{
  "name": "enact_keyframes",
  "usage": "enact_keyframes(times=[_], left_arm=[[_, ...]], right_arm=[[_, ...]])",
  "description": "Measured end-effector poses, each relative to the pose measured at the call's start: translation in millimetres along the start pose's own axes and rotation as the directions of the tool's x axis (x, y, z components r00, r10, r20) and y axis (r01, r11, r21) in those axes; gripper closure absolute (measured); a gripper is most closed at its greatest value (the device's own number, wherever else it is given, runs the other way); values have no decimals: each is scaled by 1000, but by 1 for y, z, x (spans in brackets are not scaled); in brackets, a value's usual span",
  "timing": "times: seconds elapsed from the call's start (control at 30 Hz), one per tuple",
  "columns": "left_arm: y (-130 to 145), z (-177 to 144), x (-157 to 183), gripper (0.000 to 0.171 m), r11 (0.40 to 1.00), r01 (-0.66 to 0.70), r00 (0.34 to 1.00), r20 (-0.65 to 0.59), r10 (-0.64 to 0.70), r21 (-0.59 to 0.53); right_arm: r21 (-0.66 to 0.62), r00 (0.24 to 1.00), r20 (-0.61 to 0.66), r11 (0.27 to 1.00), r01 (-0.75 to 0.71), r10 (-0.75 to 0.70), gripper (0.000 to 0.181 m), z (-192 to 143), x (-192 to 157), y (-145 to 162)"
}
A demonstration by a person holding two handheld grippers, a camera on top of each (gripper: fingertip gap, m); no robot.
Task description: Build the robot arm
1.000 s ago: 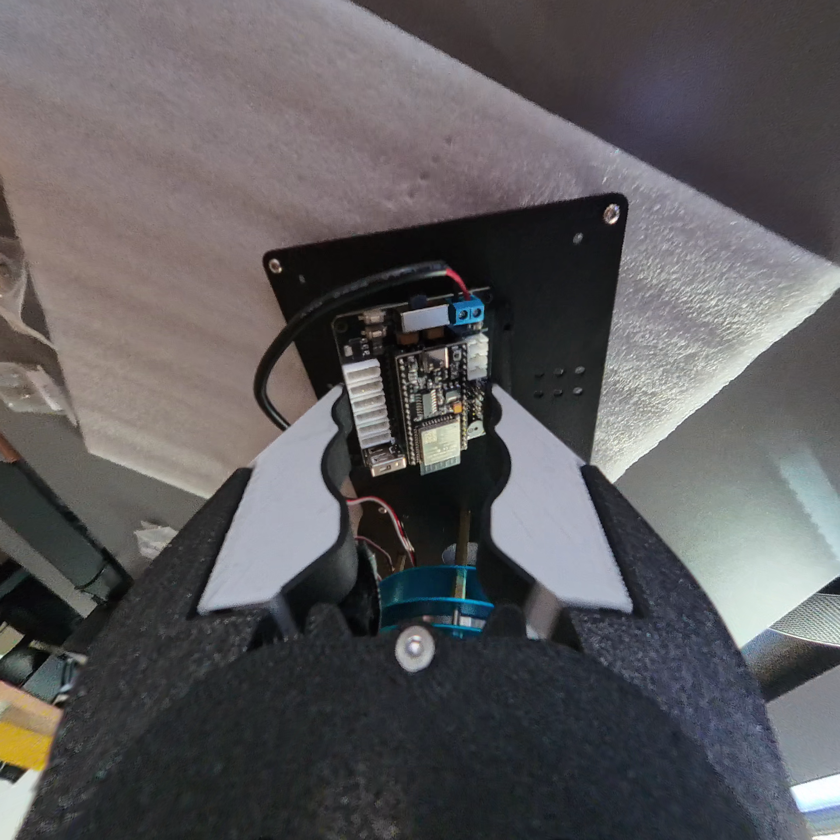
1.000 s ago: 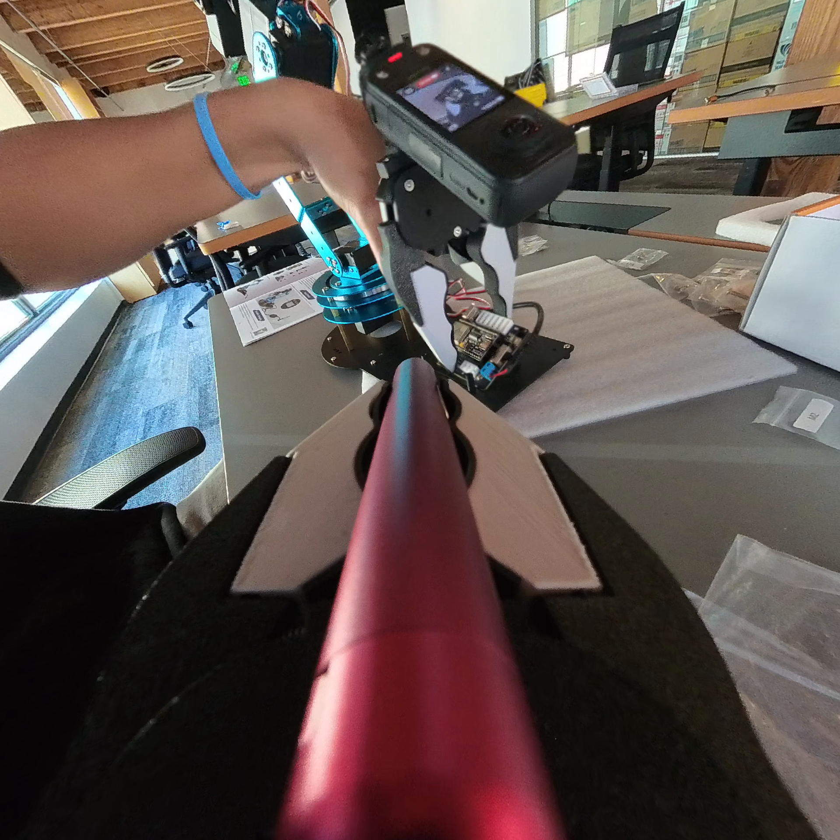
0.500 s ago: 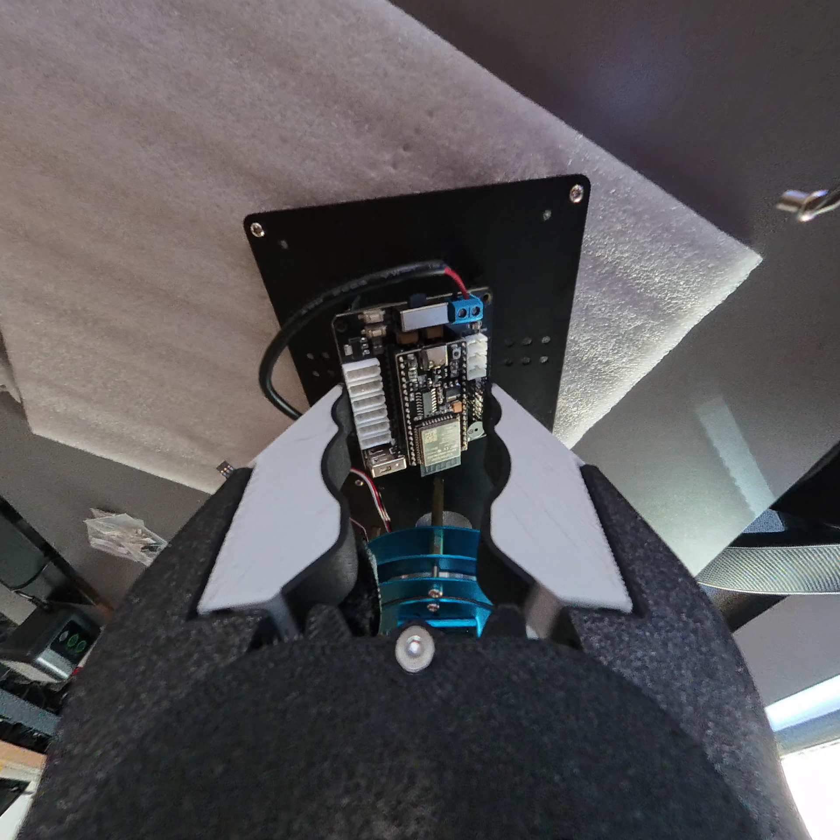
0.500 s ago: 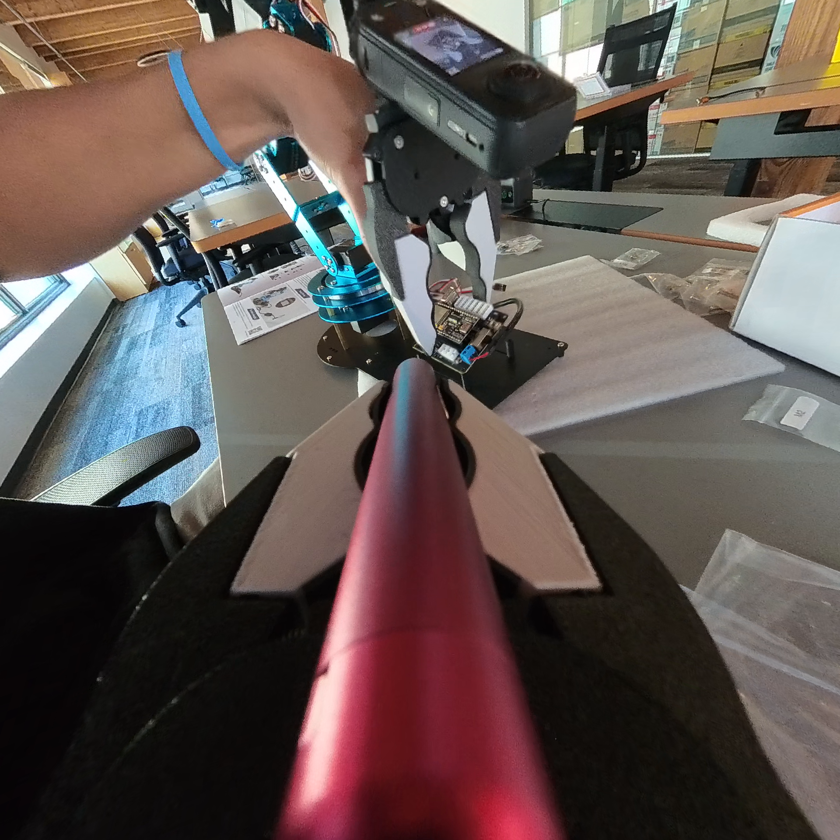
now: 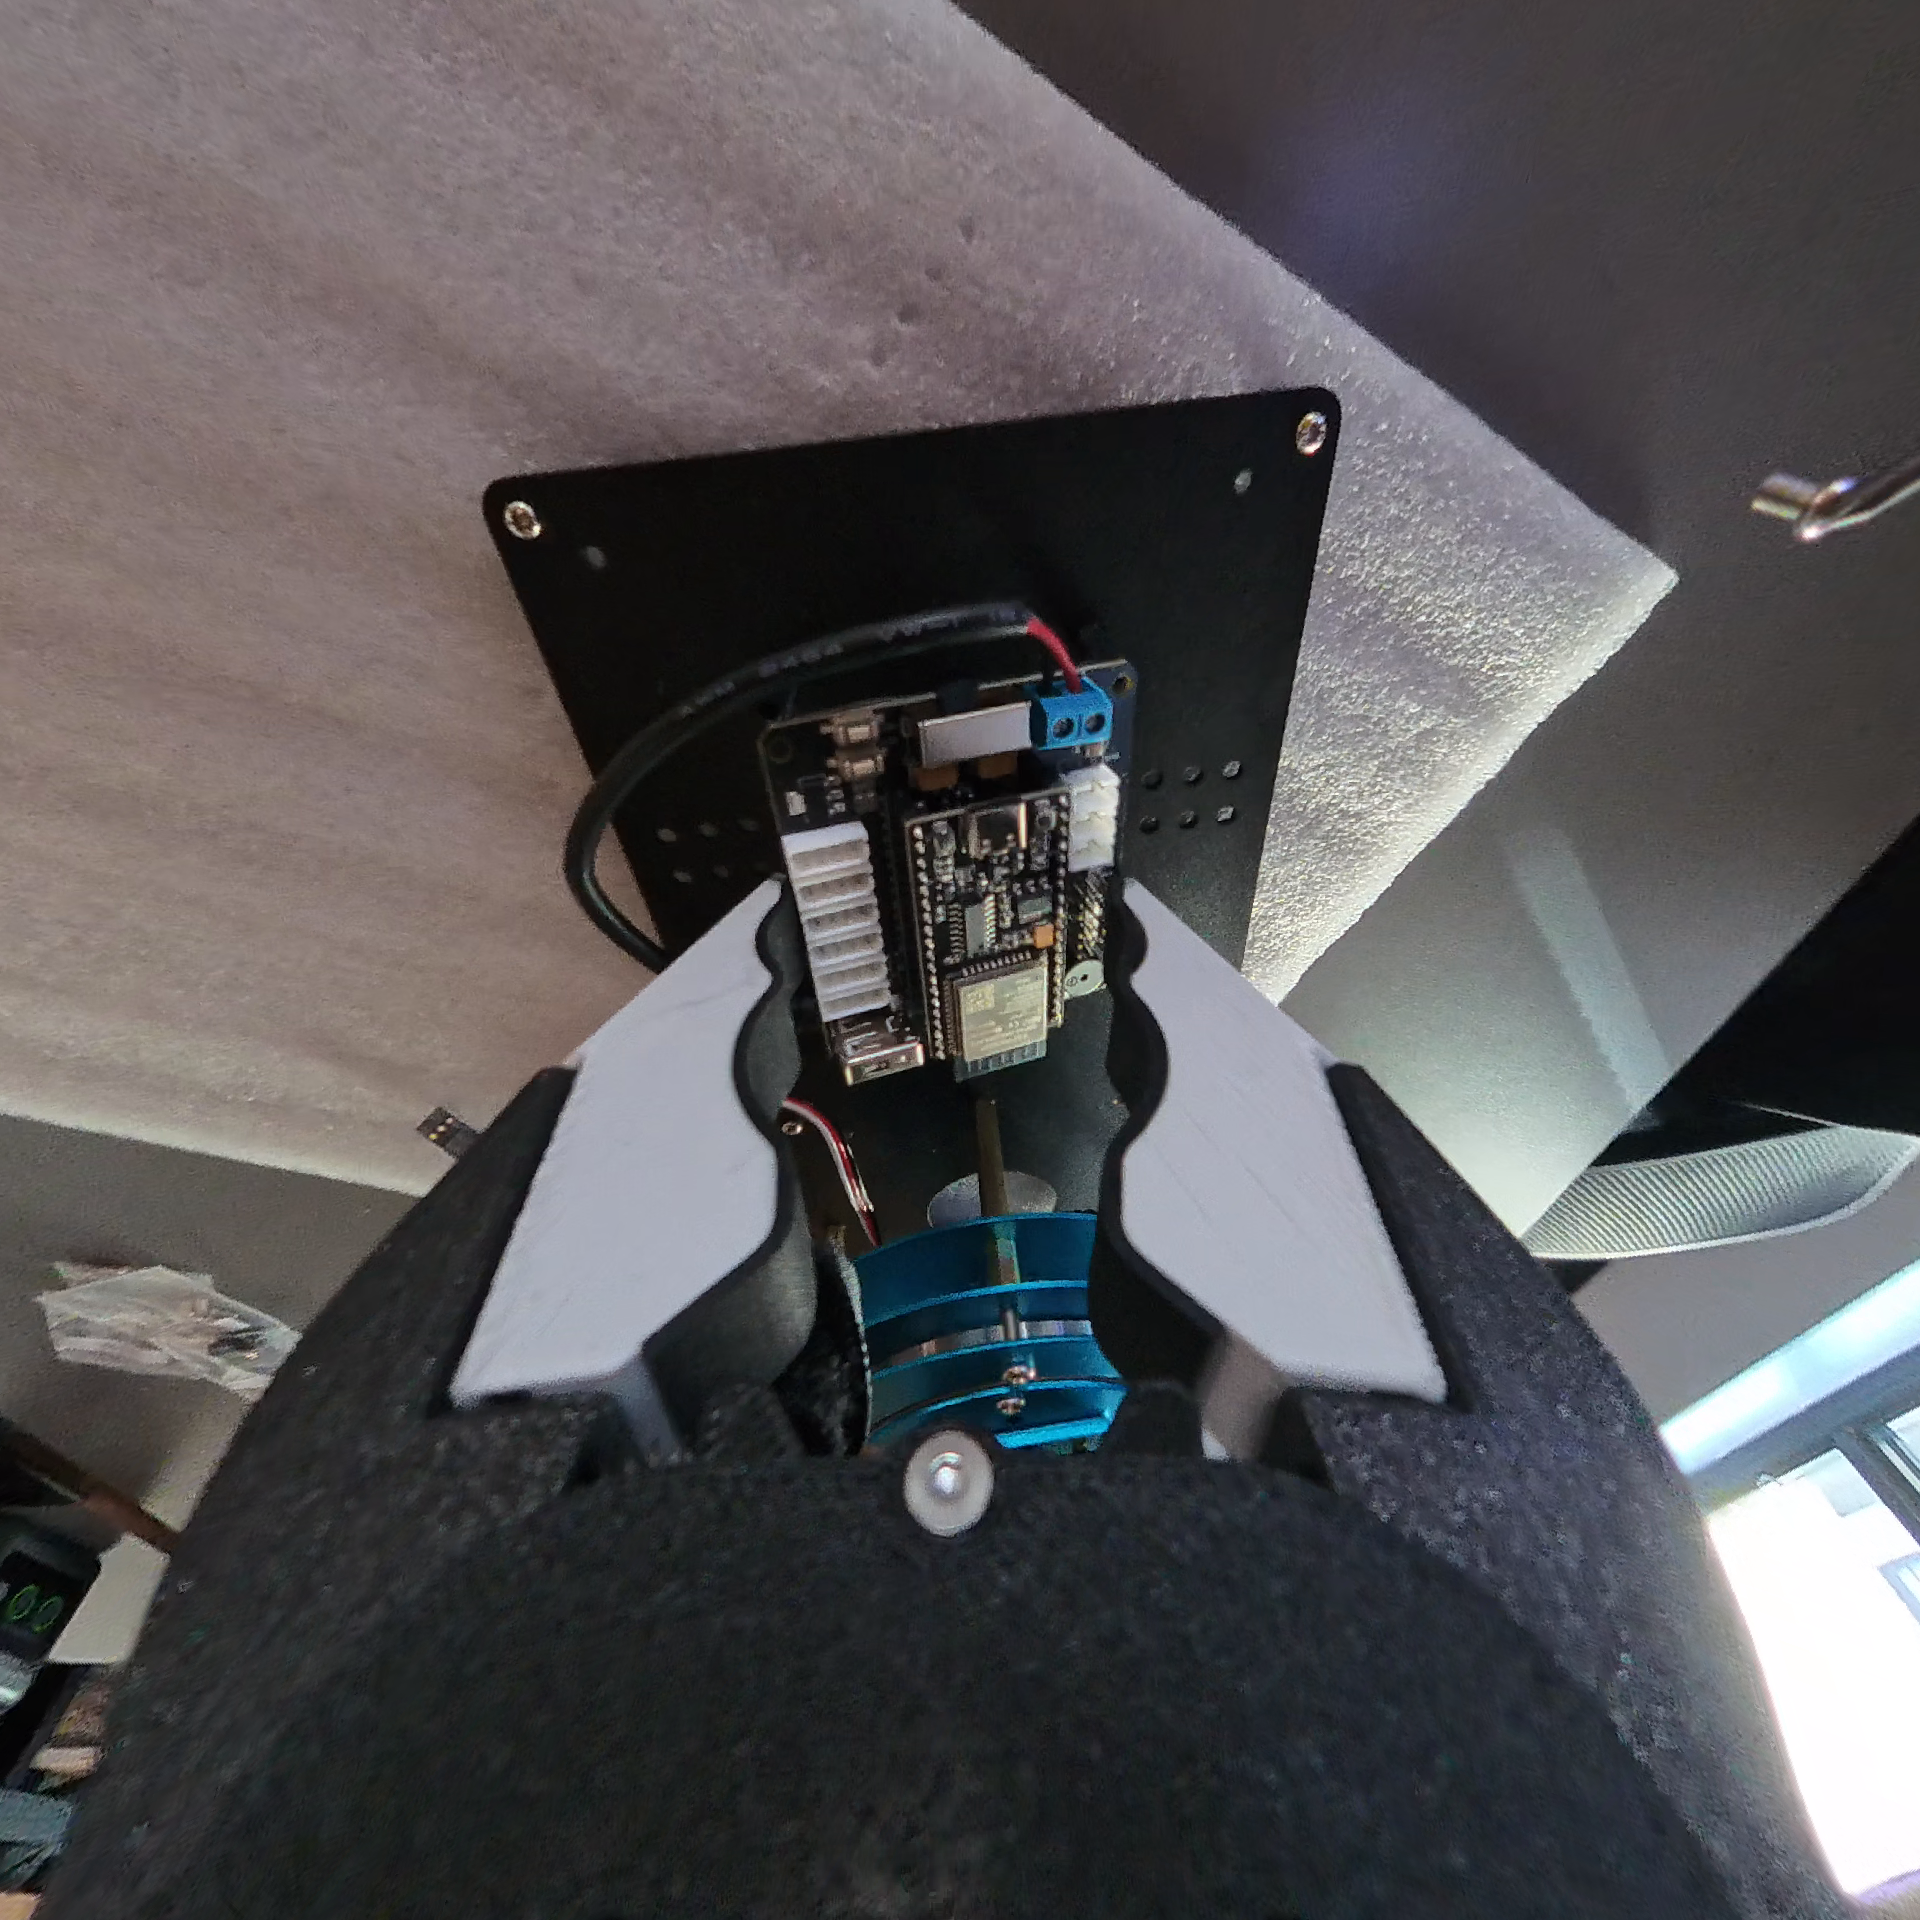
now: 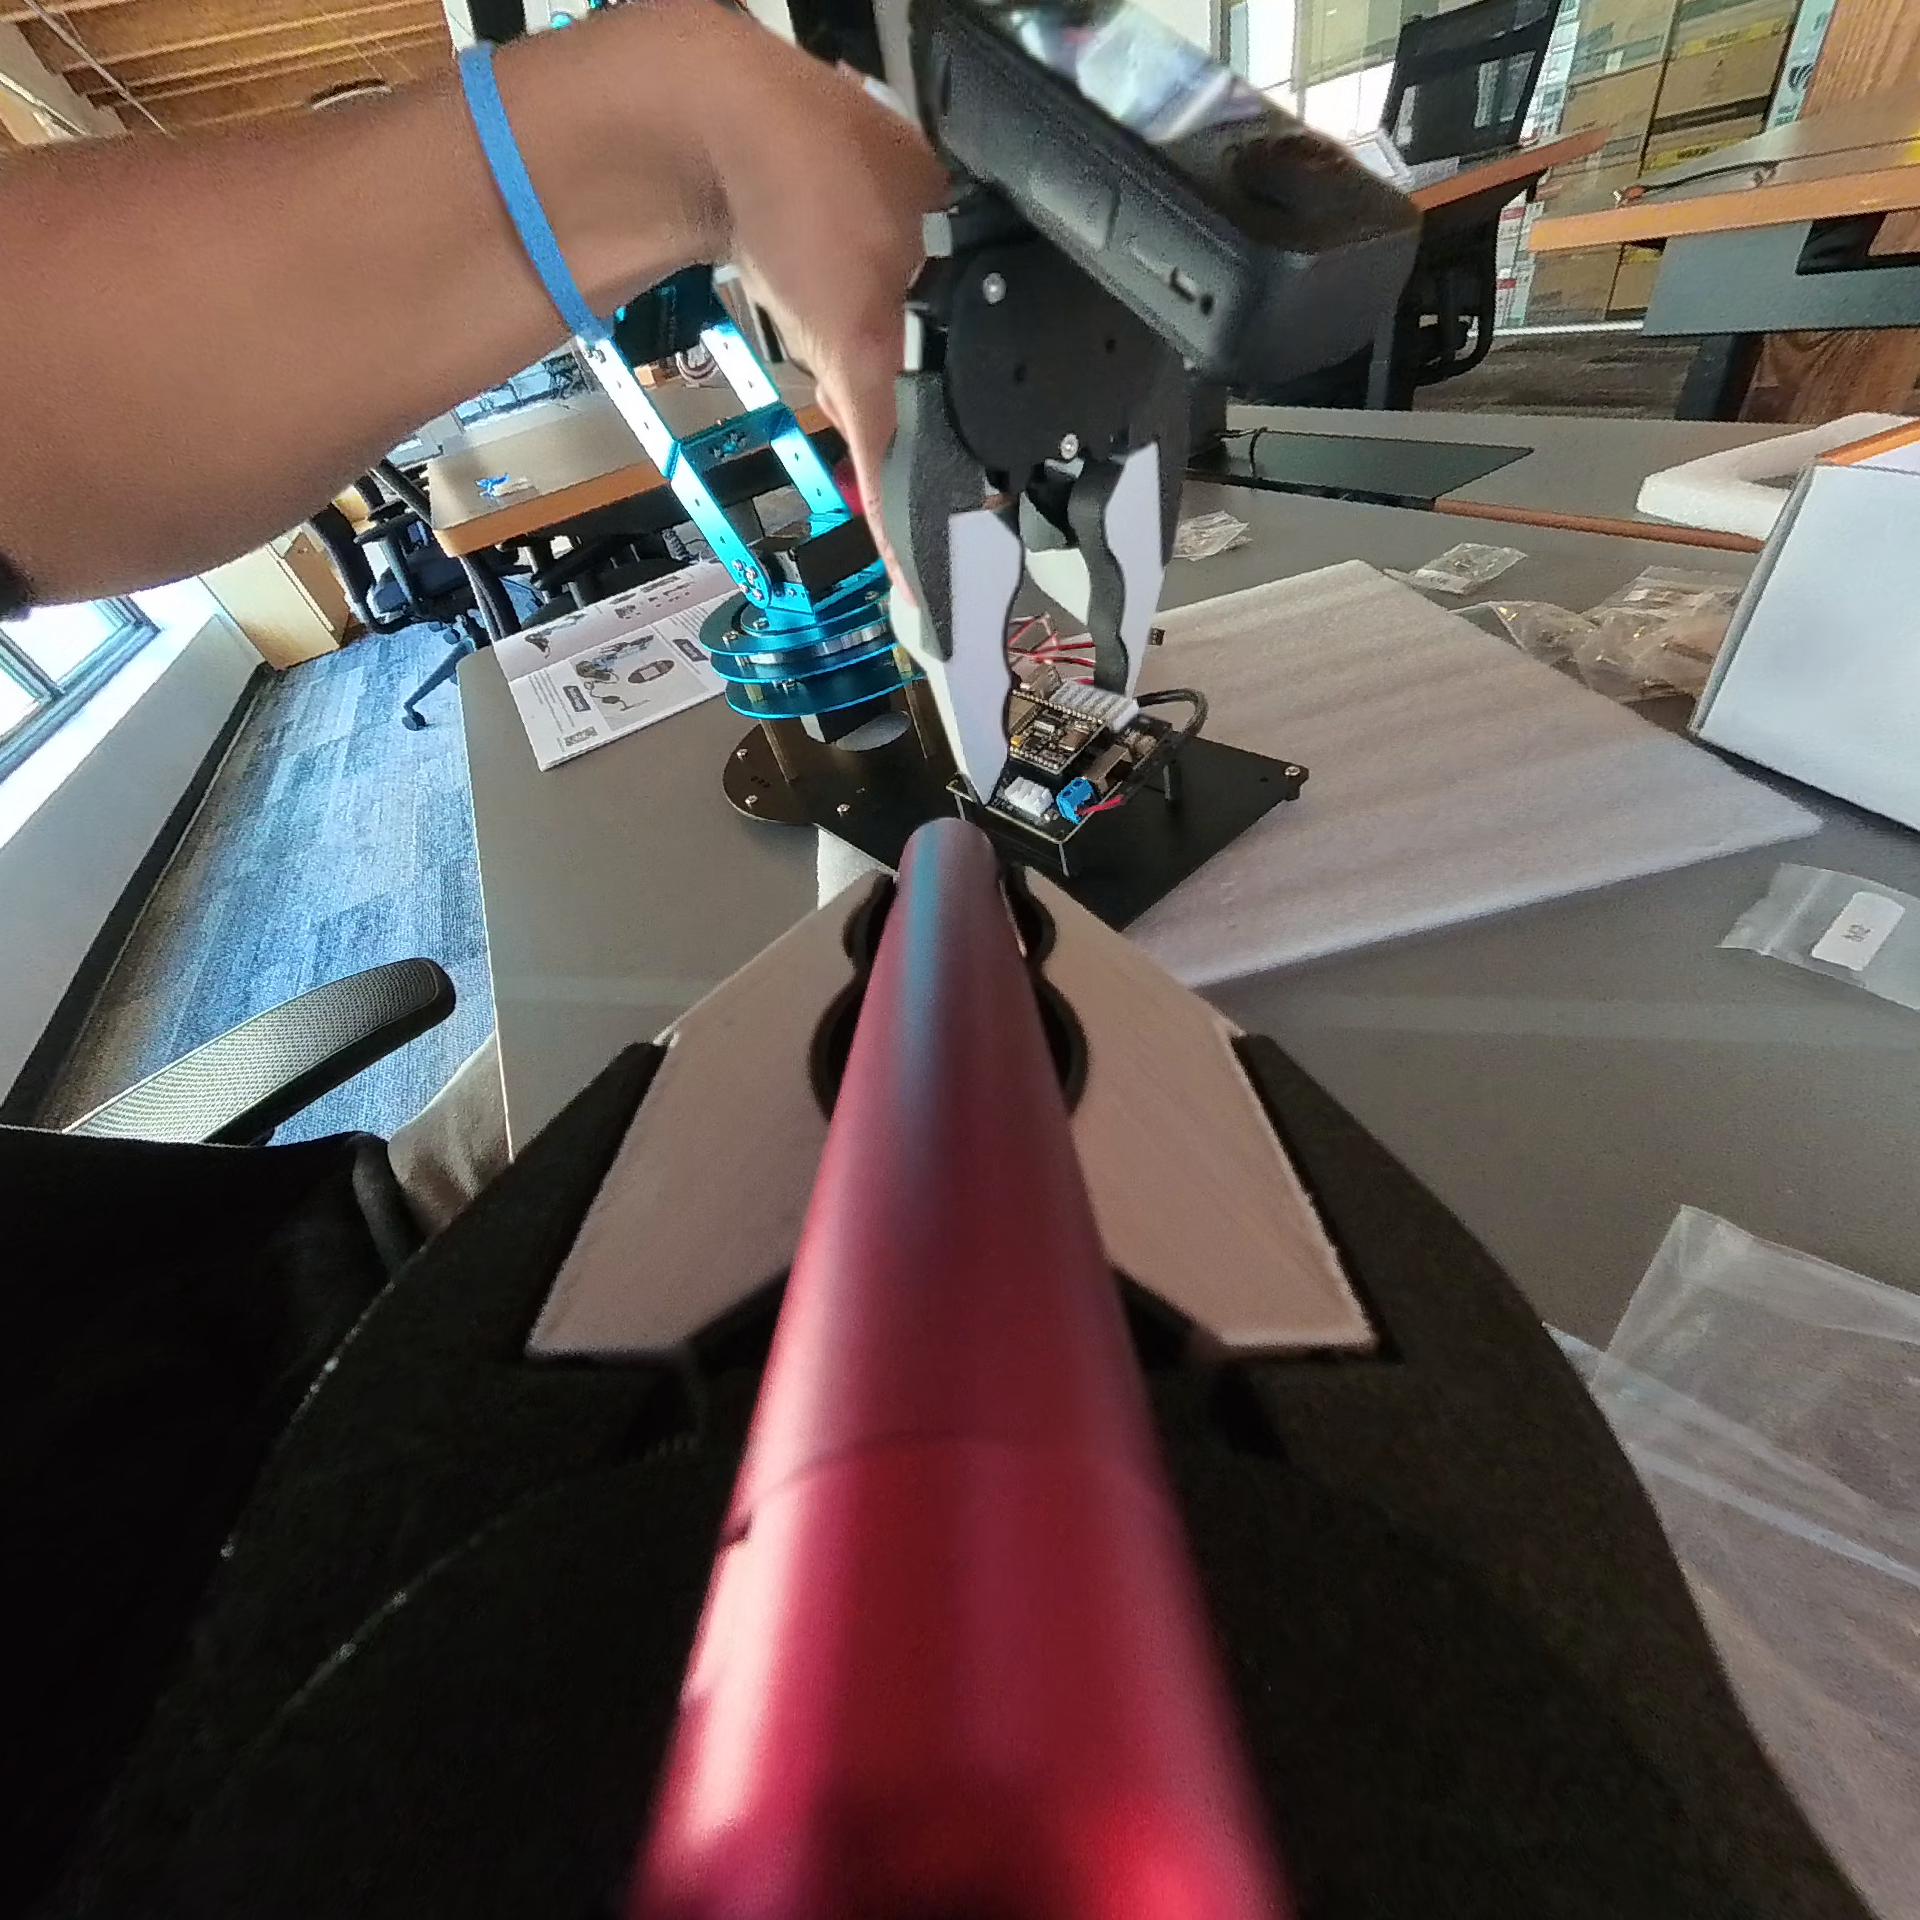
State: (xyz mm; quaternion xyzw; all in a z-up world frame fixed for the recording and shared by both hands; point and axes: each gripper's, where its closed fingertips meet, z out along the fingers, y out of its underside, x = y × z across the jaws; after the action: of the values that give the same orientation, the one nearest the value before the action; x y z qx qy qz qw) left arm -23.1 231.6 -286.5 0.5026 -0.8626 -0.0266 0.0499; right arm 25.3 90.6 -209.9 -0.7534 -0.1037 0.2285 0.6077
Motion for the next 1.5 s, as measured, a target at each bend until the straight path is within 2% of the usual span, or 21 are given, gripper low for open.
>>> enact_keyframes(times=[0.23, 1.5], left_arm=[[1, 3, 0, 114, 998, 27, 995, -97, -32, -53], [1, 2, 1, 112, 993, 43, 996, -75, -51, -112]], right_arm=[[-11, 1000, 1, 1000, 4, -4, 160, 1, -1, 3], [-32, 1000, 12, 999, 6, -5, 160, 4, -2, 7]])
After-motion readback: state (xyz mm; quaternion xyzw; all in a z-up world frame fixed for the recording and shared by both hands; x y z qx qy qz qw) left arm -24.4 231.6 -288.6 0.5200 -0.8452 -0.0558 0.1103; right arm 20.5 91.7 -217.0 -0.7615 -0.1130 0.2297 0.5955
